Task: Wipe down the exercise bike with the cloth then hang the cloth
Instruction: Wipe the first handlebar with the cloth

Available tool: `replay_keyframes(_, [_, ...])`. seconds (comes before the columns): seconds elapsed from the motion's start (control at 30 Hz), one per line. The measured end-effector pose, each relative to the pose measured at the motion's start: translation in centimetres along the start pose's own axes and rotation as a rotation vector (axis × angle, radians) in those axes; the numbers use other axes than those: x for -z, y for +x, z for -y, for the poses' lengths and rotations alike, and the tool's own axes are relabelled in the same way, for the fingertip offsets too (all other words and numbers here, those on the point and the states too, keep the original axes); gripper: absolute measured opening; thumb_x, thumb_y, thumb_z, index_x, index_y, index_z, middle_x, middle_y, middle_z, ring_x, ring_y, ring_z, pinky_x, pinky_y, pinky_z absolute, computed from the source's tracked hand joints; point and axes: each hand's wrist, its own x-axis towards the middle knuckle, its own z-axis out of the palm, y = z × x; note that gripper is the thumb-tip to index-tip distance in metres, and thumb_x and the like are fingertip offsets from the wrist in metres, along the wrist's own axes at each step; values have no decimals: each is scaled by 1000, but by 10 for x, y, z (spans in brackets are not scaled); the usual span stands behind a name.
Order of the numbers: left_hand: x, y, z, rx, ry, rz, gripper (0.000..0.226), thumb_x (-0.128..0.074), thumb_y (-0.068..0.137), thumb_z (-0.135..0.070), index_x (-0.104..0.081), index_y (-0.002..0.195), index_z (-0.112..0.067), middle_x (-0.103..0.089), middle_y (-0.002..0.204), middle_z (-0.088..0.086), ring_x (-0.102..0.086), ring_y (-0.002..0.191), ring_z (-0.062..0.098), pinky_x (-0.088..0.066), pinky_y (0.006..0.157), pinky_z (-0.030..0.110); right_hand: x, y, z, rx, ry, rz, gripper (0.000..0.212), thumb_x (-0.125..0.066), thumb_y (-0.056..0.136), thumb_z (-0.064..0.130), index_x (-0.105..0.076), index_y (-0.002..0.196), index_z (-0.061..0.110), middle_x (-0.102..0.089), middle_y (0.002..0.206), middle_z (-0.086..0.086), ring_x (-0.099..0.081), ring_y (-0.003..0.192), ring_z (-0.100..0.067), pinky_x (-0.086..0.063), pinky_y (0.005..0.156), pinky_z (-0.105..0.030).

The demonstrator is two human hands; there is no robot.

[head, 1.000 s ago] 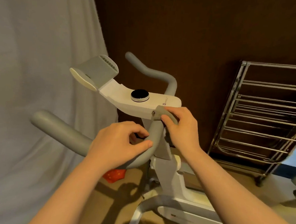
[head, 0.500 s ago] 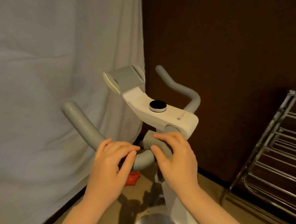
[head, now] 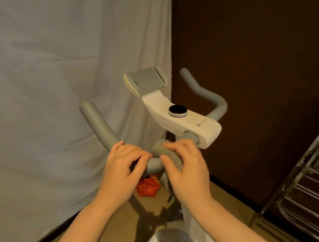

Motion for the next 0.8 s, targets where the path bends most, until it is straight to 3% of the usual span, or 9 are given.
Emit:
replay_keyframes(0.07, [0, 2, 0, -5, 7, -3, 21, -46, 94, -37, -64, 83, -34, -60, 80, -18, -56, 85, 4, -31, 106, 41, 5, 6, -5, 93, -39, 93, 21, -62, 90, 35, -66, 110, 32, -52, 106, 16, -49, 101, -3, -43, 75, -19])
replay_keyframes(0.17, [-3, 2, 0, 10, 25, -5, 26, -44, 94, -37, -68, 85, -32, -60, 79, -15, -56, 85, 6, -30, 105, 43, 14, 40, -27, -123, -42, -78, 20, -62, 91, 31, -67, 110, 29, -55, 108, 10, -53, 105, -10, -40, 75, -25])
replay_keyframes(0.23, [-4, 0, 1, 11, 23, -13, 26, -44, 95, -36, -68, 85, -32, -60, 79, -15, -55, 85, 6, -31, 104, 45, 7, 32, -26, -139, -42, -139, 22, -62, 91, 30, -67, 112, 30, -54, 109, 10, -53, 106, -11, -39, 77, -24])
replay_keyframes(0.33, [-4, 0, 1, -6, 23, -19, 25, -44, 95, -35, -67, 86, -32, -59, 79, -17, -54, 85, 6, -32, 102, 44, 3, 20, -16, 67, -93, 49, 22, -61, 91, 33, -67, 113, 31, -53, 107, 12, -50, 104, -7, -44, 80, -27])
replay_keyframes(0.37, [-4, 1, 2, -11, 32, -20, 24, -44, 95, -34, -66, 86, -33, -59, 79, -17, -54, 85, 5, -32, 102, 43, 7, 32, -22, 58, -121, 75, 22, -59, 92, 34, -67, 113, 31, -54, 107, 12, -49, 105, -8, -45, 79, -29])
replay_keyframes(0.47, [-6, 0, 1, -14, 46, -33, 24, -43, 95, -33, -66, 86, -33, -59, 79, -17, -53, 85, 3, -28, 107, 37, 12, 47, -36, -149, -118, -99, 23, -58, 94, 32, -65, 116, 31, -54, 111, 10, -51, 108, -10, -45, 78, -28])
replay_keyframes(0.53, [-6, -1, 1, -23, 41, -38, 25, -42, 95, -33, -65, 86, -34, -59, 80, -18, -54, 86, 4, -26, 107, 33, -1, 21, -26, -192, 50, -254, 24, -62, 92, 23, -63, 115, 31, -53, 111, 11, -49, 108, -3, -42, 83, -19])
replay_keyframes(0.63, [-5, -1, 2, -26, 45, -27, 27, -41, 96, -33, -66, 87, -34, -60, 81, -18, -54, 86, 5, -26, 106, 33, -15, -3, -8, -251, 323, -302, 25, -67, 88, 9, -57, 104, 26, -52, 108, 6, -48, 101, 10, -35, 82, -1])
replay_keyframes(0.8, [-6, -1, 1, -25, 63, -30, 25, -40, 96, -30, -64, 87, -35, -52, 78, -25, -50, 85, -1, -28, 105, 37, -21, 26, -4, -612, 519, -577, 21, -59, 93, 12, -52, 105, 28, -54, 114, 3, -52, 96, 5, -39, 75, -4])
